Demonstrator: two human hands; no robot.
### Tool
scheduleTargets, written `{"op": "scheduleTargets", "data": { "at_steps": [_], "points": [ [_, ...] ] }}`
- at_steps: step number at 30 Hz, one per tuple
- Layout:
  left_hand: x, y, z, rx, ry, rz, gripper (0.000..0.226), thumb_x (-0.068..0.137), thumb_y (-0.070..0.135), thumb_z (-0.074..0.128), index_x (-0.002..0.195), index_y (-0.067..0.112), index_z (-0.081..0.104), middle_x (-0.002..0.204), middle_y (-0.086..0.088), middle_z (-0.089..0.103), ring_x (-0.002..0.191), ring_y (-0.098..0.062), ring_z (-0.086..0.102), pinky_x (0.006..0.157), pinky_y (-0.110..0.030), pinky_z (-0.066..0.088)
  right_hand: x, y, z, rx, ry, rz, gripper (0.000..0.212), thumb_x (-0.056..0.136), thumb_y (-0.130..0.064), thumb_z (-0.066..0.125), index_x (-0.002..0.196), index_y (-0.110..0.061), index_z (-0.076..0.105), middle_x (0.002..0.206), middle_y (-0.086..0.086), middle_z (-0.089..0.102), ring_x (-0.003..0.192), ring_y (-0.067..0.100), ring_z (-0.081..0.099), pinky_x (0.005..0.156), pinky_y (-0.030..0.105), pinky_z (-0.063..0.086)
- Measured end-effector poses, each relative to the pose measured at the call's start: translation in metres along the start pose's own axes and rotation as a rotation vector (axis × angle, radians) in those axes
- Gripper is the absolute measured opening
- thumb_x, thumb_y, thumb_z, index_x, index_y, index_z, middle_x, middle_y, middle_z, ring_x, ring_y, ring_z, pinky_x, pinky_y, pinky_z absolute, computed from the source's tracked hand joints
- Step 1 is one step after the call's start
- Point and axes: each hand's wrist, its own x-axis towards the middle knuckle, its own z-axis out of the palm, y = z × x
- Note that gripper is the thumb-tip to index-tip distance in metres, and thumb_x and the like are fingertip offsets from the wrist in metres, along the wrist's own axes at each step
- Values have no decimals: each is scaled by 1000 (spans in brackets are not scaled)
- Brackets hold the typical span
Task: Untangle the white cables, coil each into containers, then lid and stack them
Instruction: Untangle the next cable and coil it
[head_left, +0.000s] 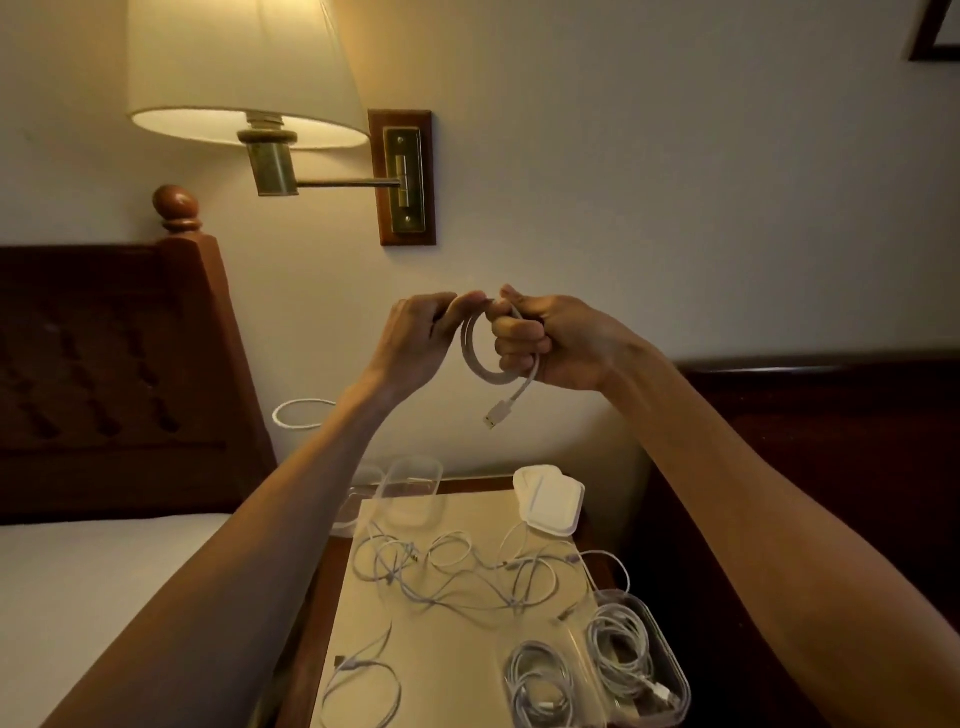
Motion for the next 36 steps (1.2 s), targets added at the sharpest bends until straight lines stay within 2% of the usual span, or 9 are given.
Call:
{"op": "scheduleTargets", "data": {
  "at_steps": [2,7,11,17,20,23,25,30,36],
  "points": [
    [-6,-5,-1,-74,19,-38,39,95,44,42,63,25,55,55,4,43,51,-10,33,50,-24,28,1,-3,-2,79,-7,-34,37,107,-29,25,81,-14,46,48,-7,37,42,7,31,50,21,35],
    [-11,-21,-2,-48,113,-32,42,96,38,44,62,15,52,53,5,41,49,-10,34,47,-25,25,4,-14,2,178,19,-136,33,105,-26,34,80,-12,50,48,-6,40,43,8,42,51,23,46],
    [-27,-39,-2,-9,142,-36,36,97,41,39,63,30,44,52,11,41,44,-10,36,45,-21,23,-1,-31,1,205,35,-232,32,105,-26,33,80,-15,48,46,-9,34,38,6,32,46,18,32],
    [-67,-65,4,-85,159,-321,30,100,22,44,73,23,56,64,3,54,56,-6,49,51,-17,37,-12,-53,-6,147,99,-277,29,104,-27,36,79,-16,47,45,-9,29,37,7,26,47,18,22],
    [-67,-48,12,-40,30,-444,36,101,23,46,66,21,55,57,7,49,48,-4,41,49,-19,31,-10,-51,-2,50,164,-304,30,104,-27,37,78,-15,47,48,-9,32,40,6,29,48,19,26],
    [-62,-16,10,41,-339,-276,37,100,31,49,64,27,54,53,11,48,46,-5,41,50,-26,33,-2,-45,2,-100,266,-336,33,105,-26,38,78,-12,50,52,-3,44,44,9,42,49,19,39],
    [-56,6,3,91,-422,-70,35,99,39,47,68,25,57,56,9,52,47,-10,45,50,-31,37,2,-39,3,-298,323,-343,34,105,-27,39,80,-10,54,56,1,54,49,14,52,53,22,46],
    [-30,44,-16,69,-214,244,31,100,35,47,74,21,59,53,8,50,44,-14,48,43,-23,36,6,-18,3,-590,341,-322,35,104,-28,42,83,-5,59,64,7,64,56,18,61,58,23,50],
    [-11,44,-25,123,-14,303,21,99,28,52,81,21,60,56,14,50,44,-9,49,47,-11,31,4,-5,9,-757,289,-293,41,104,-30,38,80,-6,61,58,0,61,53,13,58,60,22,50]
  ]
}}
